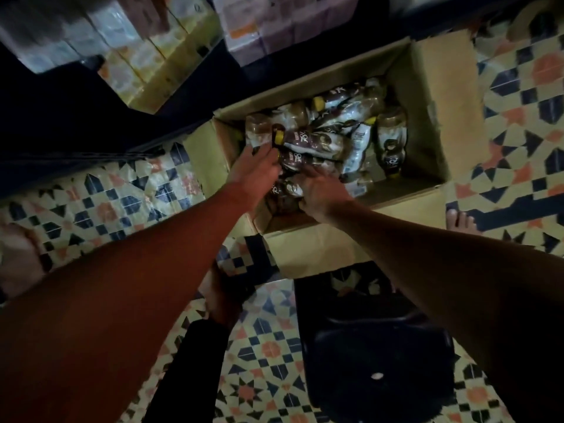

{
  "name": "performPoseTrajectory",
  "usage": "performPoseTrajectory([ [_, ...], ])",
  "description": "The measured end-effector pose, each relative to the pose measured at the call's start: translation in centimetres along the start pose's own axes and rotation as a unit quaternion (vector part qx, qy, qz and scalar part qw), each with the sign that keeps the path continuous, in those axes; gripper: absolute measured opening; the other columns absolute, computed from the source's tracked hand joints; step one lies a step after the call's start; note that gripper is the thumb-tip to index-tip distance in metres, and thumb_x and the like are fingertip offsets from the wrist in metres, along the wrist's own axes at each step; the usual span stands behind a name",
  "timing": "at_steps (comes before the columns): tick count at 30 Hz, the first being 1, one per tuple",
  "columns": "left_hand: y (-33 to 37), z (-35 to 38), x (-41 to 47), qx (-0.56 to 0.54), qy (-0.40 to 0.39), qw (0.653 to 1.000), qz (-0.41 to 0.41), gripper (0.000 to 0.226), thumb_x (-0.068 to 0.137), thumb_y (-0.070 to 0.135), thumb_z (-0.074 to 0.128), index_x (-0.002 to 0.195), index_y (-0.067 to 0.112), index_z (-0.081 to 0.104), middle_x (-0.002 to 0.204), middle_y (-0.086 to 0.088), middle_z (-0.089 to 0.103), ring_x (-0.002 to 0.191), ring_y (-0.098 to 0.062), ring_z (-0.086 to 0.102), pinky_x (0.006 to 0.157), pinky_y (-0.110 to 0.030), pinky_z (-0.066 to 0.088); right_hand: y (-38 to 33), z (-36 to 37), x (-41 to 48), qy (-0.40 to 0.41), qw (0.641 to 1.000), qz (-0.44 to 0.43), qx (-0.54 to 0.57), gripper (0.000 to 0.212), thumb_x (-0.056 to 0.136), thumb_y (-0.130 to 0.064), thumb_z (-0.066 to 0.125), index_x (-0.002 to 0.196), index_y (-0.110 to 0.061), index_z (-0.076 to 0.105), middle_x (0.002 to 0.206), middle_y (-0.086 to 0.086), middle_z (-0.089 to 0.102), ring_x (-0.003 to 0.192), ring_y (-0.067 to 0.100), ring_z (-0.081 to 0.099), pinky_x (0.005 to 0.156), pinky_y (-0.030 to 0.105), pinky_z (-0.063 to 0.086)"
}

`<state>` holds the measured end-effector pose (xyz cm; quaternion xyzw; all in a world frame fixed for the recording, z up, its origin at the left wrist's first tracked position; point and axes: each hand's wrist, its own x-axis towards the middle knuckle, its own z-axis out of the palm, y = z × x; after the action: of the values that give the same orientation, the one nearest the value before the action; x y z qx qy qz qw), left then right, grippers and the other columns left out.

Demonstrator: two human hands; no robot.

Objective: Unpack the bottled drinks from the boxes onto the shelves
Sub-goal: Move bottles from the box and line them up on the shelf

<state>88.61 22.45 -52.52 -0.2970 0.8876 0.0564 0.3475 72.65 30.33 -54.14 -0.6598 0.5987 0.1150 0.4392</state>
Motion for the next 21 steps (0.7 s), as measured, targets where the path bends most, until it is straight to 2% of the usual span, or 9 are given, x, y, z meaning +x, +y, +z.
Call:
performPoseTrajectory([
  [3,-2.0,0.7,1.8,0.118,0.020,0.990,0.074,0.038,0.087,0.019,0.068,0.124,0.023,0.064,0.138,-0.005,0.052,0.137,-0.025,0.040,0.117,-0.052,0.028,-0.5,0.6,1.4,-0.010,0.998,0.016,-0.052,0.067,0.089,-0.033,0.071,0.148,-0.021,0.039,0.157,0.006,0.030,0.146,0.032,0.025,0.113,0.051,0.031],
  [5,-3.0,1.3,2.6,0.191,0.020,0.974,0.120,0.039,0.083,0.021,0.072,0.119,0.031,0.063,0.128,0.004,0.058,0.131,-0.020,0.047,0.118,-0.054,0.027,-0.4,0.6,1.9,-0.001,0.996,0.018,-0.086,0.065,0.091,-0.026,0.069,0.148,-0.019,0.038,0.155,0.007,0.029,0.146,0.033,0.024,0.111,0.052,0.033],
  [7,-3.7,1.4,2.7,0.240,0.011,0.960,0.141,0.044,0.079,0.023,0.075,0.119,0.035,0.061,0.129,0.009,0.056,0.131,-0.016,0.047,0.119,-0.053,0.025,-0.1,0.2,2.2,-0.003,0.994,0.008,-0.110,0.061,0.092,-0.018,0.065,0.147,-0.018,0.040,0.152,0.009,0.030,0.143,0.035,0.027,0.109,0.051,0.035],
  [9,-3.9,1.1,2.7,0.254,0.025,0.959,0.126,0.044,0.078,0.024,0.074,0.119,0.034,0.061,0.130,0.008,0.055,0.129,-0.016,0.048,0.118,-0.049,0.030,0.6,-0.1,2.4,-0.026,0.994,-0.002,-0.106,0.060,0.090,-0.016,0.065,0.146,-0.018,0.043,0.150,0.010,0.032,0.141,0.038,0.029,0.109,0.053,0.037],
  [11,-3.8,0.4,2.7,0.244,0.024,0.965,0.091,0.058,0.080,0.026,0.073,0.134,0.027,0.051,0.144,-0.003,0.045,0.137,-0.024,0.040,0.119,-0.053,0.026,1.6,-0.5,2.5,-0.050,0.996,0.012,-0.069,0.058,0.087,-0.023,0.068,0.141,-0.017,0.049,0.150,0.010,0.037,0.138,0.039,0.035,0.108,0.052,0.042],
  [14,-3.7,-1.5,2.6,0.223,-0.012,0.974,0.034,0.069,0.087,0.027,0.068,0.147,0.019,0.037,0.155,-0.013,0.032,0.144,-0.033,0.029,0.119,-0.052,0.017,3.6,-1.8,2.2,-0.069,0.992,0.069,0.083,0.046,0.085,-0.026,0.070,0.127,-0.011,0.062,0.130,0.011,0.062,0.118,0.031,0.058,0.091,0.036,0.052],
  [17,-4.2,-2.7,2.0,0.199,-0.027,0.979,0.037,0.059,0.086,0.035,0.067,0.140,0.020,0.047,0.147,-0.009,0.044,0.133,-0.031,0.042,0.117,-0.050,0.021,5.7,-3.1,1.1,-0.134,0.948,0.151,0.246,0.031,0.095,-0.018,0.067,0.124,-0.009,0.062,0.110,0.009,0.062,0.098,0.026,0.061,0.082,0.033,0.051],
  [19,-4.6,-3.3,1.8,0.182,-0.041,0.981,0.047,0.056,0.084,0.046,0.065,0.133,0.021,0.052,0.136,-0.005,0.054,0.125,-0.028,0.048,0.114,-0.047,0.023,6.9,-3.6,0.1,-0.152,0.882,0.205,0.395,0.032,0.098,-0.011,0.063,0.130,-0.007,0.058,0.101,0.003,0.068,0.093,0.022,0.062,0.082,0.033,0.055],
  [21,-4.4,-4.0,1.8,0.128,-0.058,0.989,0.054,0.052,0.088,0.052,0.058,0.128,0.018,0.054,0.129,-0.006,0.057,0.120,-0.028,0.051,0.109,-0.043,0.028,7.3,-4.2,-0.9,-0.157,0.825,0.223,0.495,0.034,0.098,-0.010,0.063,0.132,-0.011,0.058,0.102,-0.002,0.071,0.094,0.020,0.065,0.082,0.034,0.056],
])
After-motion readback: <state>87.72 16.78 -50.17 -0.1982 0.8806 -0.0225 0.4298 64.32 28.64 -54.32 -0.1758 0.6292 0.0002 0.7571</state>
